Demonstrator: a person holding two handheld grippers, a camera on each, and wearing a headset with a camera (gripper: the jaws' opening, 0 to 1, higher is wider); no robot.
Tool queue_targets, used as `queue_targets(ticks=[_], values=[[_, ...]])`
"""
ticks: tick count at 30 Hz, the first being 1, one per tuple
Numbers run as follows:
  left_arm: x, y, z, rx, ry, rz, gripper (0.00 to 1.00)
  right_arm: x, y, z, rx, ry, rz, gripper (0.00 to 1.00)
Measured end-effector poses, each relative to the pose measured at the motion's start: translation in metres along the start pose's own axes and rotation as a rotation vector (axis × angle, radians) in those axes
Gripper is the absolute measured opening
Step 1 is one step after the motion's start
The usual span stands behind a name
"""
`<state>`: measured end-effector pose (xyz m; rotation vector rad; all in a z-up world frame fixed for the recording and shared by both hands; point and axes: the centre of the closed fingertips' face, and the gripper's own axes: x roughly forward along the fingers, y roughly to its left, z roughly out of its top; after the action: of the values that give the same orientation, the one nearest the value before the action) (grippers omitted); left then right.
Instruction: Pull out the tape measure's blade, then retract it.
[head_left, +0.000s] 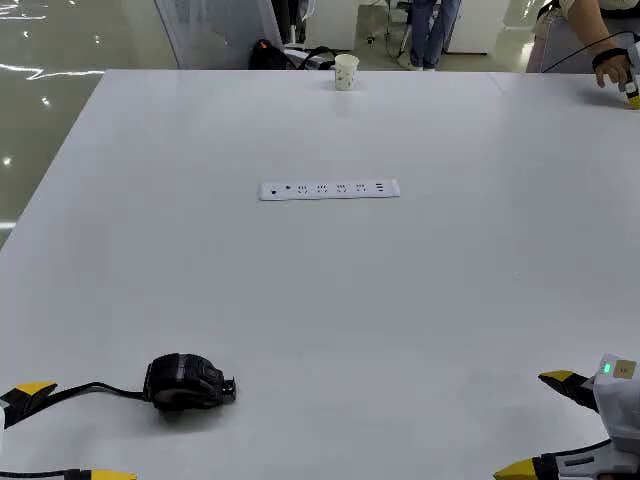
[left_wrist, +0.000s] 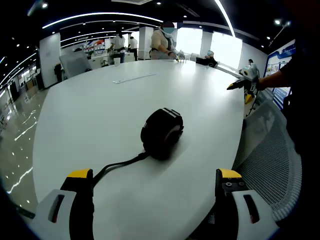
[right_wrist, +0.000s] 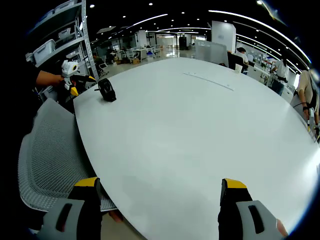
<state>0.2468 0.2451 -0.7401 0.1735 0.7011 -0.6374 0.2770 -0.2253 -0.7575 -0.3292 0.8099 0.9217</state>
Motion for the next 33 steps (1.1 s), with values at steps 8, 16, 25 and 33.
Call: queue_targets(ticks=[8,16,25,33], values=[[-0.003,0.001,-0.003,0.002,0.018,-0.009,0.99,-0.002,0.002,0.002,-0.001,-0.001,-0.003,0.99],[-0.005,0.001,-0.005,0.000,0.019,-0.014,0.99,-0.002,0.002,0.004,-0.012,-0.008,-0.006,0.99],[0.003,0.000,-0.006,0.128,0.048,-0.058,0.99,0.007,-0.007,0.009,-0.085,-0.005,-0.046,0.99],[0.011,0.004,0.000,0.142,0.088,-0.111,0.99,0.023,0.006,0.021,-0.108,0.000,0.014,0.99]])
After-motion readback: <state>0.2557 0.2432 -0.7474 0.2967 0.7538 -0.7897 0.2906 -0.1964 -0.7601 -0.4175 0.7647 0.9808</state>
